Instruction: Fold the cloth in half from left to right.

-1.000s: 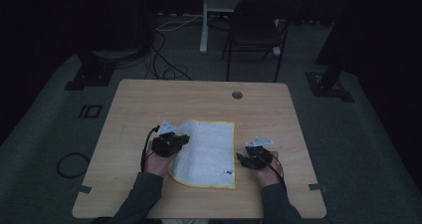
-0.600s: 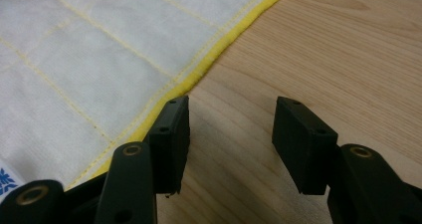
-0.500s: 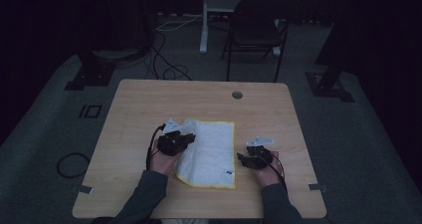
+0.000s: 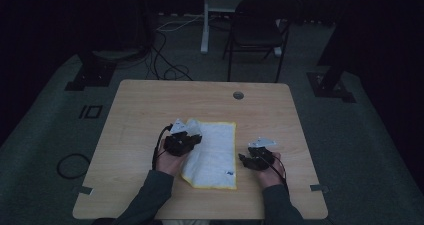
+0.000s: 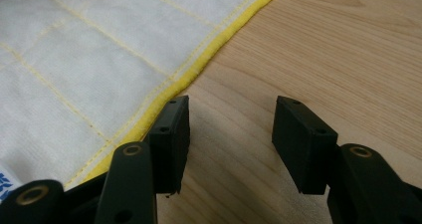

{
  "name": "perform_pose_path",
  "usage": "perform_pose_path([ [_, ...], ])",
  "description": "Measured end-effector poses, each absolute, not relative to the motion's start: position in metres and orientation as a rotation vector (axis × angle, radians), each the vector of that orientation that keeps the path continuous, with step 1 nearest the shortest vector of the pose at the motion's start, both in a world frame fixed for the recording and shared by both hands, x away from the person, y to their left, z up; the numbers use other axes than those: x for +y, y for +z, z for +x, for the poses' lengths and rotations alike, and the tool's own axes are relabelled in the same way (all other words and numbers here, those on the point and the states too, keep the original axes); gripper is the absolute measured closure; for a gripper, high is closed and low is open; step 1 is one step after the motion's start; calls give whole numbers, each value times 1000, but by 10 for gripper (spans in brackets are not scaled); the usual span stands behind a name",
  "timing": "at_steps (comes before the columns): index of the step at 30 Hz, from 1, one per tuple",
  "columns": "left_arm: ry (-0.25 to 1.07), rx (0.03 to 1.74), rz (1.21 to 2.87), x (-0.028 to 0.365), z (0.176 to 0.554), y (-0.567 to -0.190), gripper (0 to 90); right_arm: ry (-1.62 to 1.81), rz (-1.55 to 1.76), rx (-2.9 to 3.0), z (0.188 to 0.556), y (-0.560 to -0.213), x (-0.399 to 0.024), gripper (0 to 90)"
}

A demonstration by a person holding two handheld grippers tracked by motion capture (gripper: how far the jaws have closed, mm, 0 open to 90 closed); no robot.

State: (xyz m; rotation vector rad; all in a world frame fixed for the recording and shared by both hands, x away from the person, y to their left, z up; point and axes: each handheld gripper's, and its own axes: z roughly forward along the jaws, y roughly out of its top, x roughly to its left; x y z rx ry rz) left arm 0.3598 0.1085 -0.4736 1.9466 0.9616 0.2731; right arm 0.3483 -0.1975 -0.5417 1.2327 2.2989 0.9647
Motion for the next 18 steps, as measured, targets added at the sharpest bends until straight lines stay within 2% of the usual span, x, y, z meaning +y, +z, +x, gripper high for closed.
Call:
perform_pose_path([
  [18, 260, 925, 1982, 89, 364, -474, 868, 979, 1236, 2300, 348, -542, -199, 486],
])
